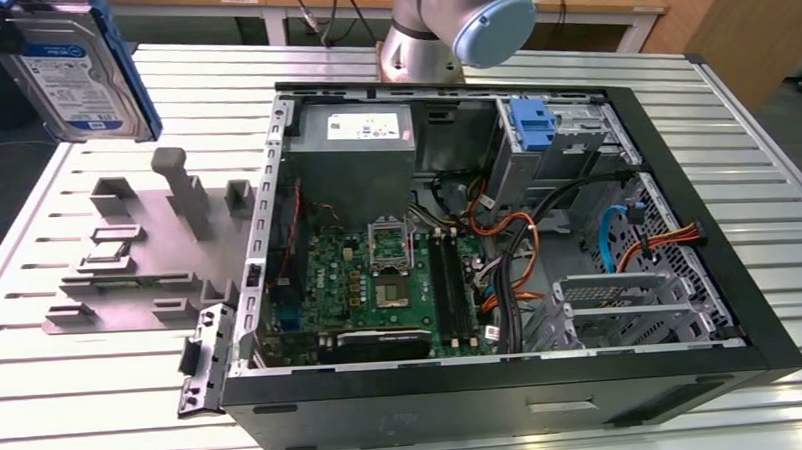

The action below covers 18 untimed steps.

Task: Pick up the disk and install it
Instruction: 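Pick up the disk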

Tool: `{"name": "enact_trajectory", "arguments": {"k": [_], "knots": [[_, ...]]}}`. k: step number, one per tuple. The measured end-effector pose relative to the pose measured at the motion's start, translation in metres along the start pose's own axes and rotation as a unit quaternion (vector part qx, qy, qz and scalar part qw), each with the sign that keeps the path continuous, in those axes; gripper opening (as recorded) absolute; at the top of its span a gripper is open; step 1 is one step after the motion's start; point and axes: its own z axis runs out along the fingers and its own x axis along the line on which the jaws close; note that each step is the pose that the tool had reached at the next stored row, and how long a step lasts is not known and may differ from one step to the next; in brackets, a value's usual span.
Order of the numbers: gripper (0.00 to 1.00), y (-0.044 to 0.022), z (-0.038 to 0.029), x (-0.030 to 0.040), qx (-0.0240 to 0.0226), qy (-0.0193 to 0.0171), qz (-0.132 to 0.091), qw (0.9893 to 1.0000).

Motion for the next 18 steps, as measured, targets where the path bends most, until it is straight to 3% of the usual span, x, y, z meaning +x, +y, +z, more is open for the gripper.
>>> {"name": "enact_trajectory", "arguments": {"k": [18], "knots": [[0.36,0.0000,-0.0085,0.0000,0.0000,0.0000,0.000,1.0000]]}}
